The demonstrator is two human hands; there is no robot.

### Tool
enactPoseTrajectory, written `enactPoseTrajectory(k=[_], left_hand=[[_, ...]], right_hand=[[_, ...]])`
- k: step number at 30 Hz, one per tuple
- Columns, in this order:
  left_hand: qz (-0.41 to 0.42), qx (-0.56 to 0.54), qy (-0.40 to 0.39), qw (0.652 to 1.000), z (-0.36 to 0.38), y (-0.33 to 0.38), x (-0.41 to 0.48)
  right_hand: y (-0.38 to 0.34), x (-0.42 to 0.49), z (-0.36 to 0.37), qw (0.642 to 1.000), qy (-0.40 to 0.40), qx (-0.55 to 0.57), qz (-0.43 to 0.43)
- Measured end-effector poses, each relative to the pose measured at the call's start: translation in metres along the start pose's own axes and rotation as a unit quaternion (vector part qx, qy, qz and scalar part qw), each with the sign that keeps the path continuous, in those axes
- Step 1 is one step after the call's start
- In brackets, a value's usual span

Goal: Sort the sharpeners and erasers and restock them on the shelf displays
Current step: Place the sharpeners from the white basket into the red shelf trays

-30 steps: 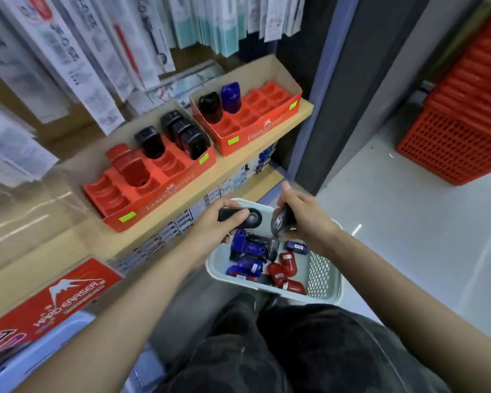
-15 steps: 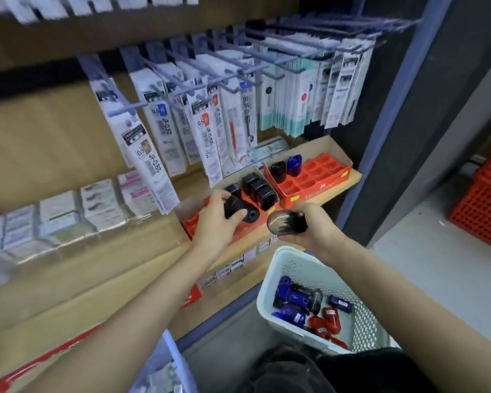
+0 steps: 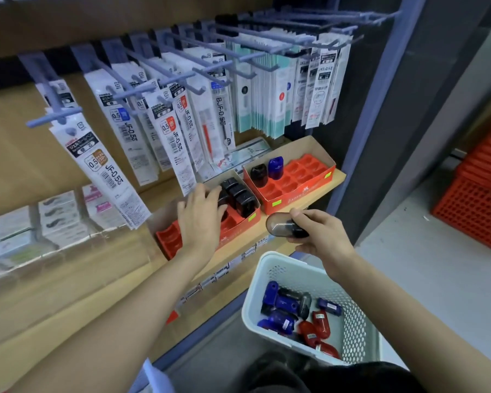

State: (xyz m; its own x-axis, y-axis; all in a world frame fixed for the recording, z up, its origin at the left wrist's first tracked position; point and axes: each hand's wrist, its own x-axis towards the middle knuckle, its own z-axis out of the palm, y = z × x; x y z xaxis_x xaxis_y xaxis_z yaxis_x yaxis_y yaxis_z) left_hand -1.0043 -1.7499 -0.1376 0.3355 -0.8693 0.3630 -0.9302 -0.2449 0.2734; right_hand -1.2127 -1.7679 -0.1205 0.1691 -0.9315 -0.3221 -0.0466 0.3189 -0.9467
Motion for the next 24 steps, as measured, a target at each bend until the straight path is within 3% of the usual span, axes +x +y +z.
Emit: enactPoseTrajectory(k=[6,10,15,20,24], left_hand=[[-0.019,-0.089,-0.007,0.996,-0.004,-0.003,0.004],[-0.016,-0.1,-0.012,0.995,-0.006,-0.006,0.005],[-0.01,-0.111,-0.008,0.994,-0.006,-0.006,0.0],[-0.025,-0.143,0.01,0.989,-0.005,-0.009,-0.003],[-0.009,-0.131,0.007,0.991,-0.006,-0.014,-0.003]], right_hand=[[-0.001,0.011,-0.003,0.998,0.028,-0.008,-0.049],[-0.013,0.045,0.005,0.98,0.046,-0.136,-0.136],[-0.035,0.085,0.034,0.952,0.081,-0.201,-0.216],[-0.037,0.115,0.05,0.867,0.028,-0.412,-0.279],[-0.031,0.127,0.049,0.809,-0.012,-0.507,-0.298]])
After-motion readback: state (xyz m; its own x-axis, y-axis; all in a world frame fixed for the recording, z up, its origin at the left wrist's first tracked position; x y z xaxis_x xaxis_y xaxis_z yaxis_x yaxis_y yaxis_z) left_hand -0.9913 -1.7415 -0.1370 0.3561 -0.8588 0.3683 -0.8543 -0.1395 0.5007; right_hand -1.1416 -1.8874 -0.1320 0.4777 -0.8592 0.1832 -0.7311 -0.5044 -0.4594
